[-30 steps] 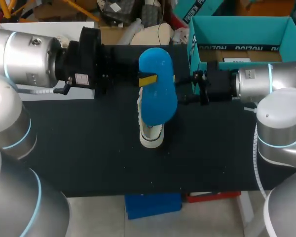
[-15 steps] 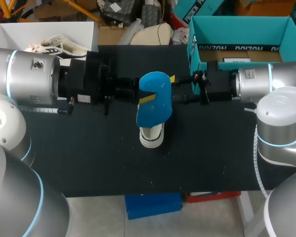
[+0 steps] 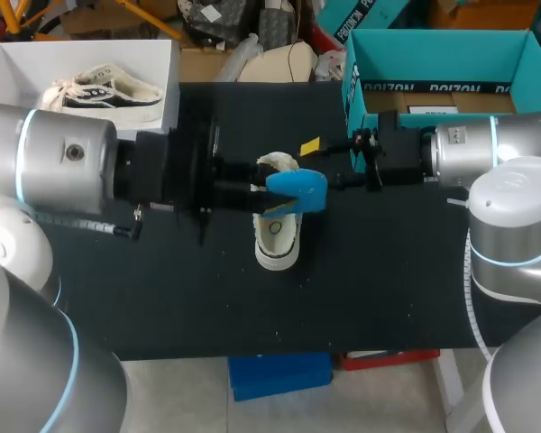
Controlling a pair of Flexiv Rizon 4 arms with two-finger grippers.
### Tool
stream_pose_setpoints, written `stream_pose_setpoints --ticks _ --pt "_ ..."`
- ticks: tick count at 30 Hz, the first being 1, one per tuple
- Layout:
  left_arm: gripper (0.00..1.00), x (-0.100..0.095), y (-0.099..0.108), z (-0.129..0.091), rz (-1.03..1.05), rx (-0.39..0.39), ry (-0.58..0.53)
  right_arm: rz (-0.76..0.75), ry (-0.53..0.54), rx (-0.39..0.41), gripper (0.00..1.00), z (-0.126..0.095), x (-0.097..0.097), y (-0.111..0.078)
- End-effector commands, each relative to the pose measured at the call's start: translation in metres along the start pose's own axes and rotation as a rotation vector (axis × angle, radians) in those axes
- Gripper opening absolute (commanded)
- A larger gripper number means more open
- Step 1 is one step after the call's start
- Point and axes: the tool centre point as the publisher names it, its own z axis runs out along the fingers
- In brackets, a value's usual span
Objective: Take the shoe out of the shoebox, open the shoe tongue, remove and reinsert the insole, then place the shoe into the shoebox
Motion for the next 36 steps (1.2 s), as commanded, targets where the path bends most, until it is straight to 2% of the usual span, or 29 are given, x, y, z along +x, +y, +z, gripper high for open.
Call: stream_pose_setpoints --ticks 1,2,3,5,25,27,28,30,36 --pt "0.00 0.039 0.011 -0.001 0.524 -0.271 -0.116 0.000 -0.001 -0.004 1.00 0.001 0.000 -0.001" --pt "0.00 0.043 0.014 -0.001 0.580 -0.316 -0.136 0.000 -0.001 -0.004 1.00 0.001 0.000 -0.001" --pt "0.00 0.048 0.021 0.001 0.698 -0.416 -0.139 0.000 -0.001 -0.004 1.00 0.001 0.000 -0.001" --pt "0.00 0.052 0.031 0.004 0.738 -0.485 -0.139 0.000 -0.001 -0.004 1.00 0.001 0.000 -0.001" --pt "0.00 0.052 0.031 0.004 0.738 -0.485 -0.139 0.000 -0.001 -0.004 1.00 0.001 0.000 -0.001" --pt "0.00 0.062 0.031 0.005 0.844 -0.459 -0.191 0.000 -0.001 -0.004 1.00 0.001 0.000 -0.001" --pt "0.00 0.067 0.033 0.004 0.836 -0.422 -0.201 0.000 -0.001 -0.004 1.00 0.001 0.000 -0.001" --pt "0.00 0.072 0.040 0.003 0.859 -0.407 -0.222 0.000 -0.001 -0.004 1.00 0.001 0.000 -0.001" --pt "0.00 0.082 0.073 -0.010 0.788 -0.260 -0.318 0.000 -0.001 -0.004 1.00 0.001 0.000 -0.001"
